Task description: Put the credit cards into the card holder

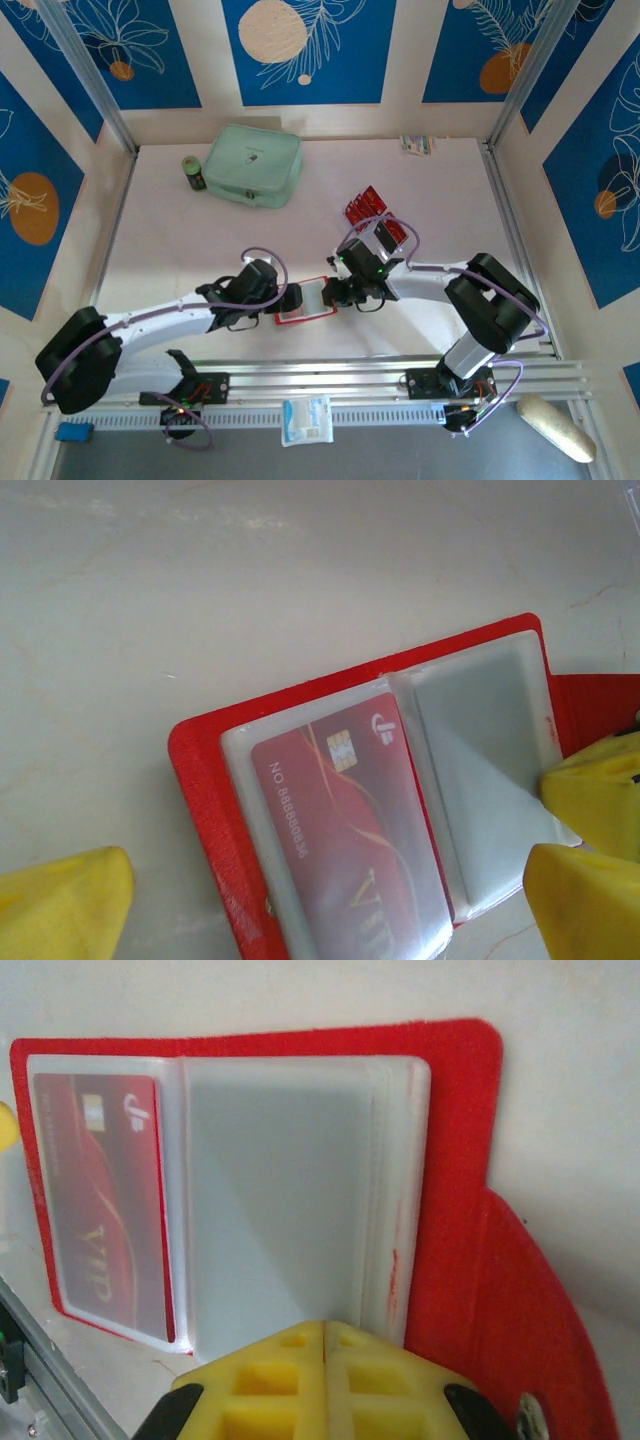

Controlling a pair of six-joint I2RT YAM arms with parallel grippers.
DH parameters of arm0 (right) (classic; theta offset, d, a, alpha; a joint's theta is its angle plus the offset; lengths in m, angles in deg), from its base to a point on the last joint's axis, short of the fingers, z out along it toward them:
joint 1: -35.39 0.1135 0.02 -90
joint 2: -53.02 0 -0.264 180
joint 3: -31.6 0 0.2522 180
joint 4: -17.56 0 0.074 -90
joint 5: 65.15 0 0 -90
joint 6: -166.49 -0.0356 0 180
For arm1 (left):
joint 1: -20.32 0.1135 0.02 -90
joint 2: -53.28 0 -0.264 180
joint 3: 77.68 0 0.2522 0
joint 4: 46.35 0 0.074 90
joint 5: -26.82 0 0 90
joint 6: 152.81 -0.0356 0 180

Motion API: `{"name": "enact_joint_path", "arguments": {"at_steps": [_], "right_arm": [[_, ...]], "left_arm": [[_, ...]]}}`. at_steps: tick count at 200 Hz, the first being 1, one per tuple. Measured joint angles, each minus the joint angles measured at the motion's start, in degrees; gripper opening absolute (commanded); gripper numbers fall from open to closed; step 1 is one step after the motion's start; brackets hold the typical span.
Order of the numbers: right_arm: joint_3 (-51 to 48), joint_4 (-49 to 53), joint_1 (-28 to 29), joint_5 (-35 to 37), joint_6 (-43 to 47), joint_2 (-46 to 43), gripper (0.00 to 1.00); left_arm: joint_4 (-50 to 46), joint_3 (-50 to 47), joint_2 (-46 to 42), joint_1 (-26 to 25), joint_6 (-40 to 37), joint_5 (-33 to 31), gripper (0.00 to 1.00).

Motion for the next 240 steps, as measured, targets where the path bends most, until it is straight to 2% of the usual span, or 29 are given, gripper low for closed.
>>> {"name": "enact_joint_path", "arguments": {"at_steps": [53,99,126,155,175,240], "right_arm": [[-1.4,-3.2,-0.4,-0.7,-0.5,0.0,0.00],[-1.8,-2.5,-1.1,-1.3,-0.7,-1.4,0.00],[-1.8,-0.3,-2.6,-1.2,-0.7,-7.4,0.10],[-1.8,1.5,-4.9,-0.5,-0.8,-13.4,0.29],[-1.9,2.5,-6.1,0.2,-0.6,-14.2,0.38],[-4.7,2.2,-6.3,0.3,-1.4,-11.6,0.41]], "left_arm": [[5.7,-0.2,4.9,0.0,0.2,3.5,1.00],[7.0,1.6,4.4,0.0,0.2,5.5,1.00],[8.5,4.0,3.9,0.0,0.2,6.8,1.00],[9.6,6.4,4.4,-0.9,0.3,7.8,1.00],[10.1,7.9,5.5,-1.8,0.7,8.1,1.00],[13.2,11.2,11.0,-5.4,1.9,8.1,1.00]]}}
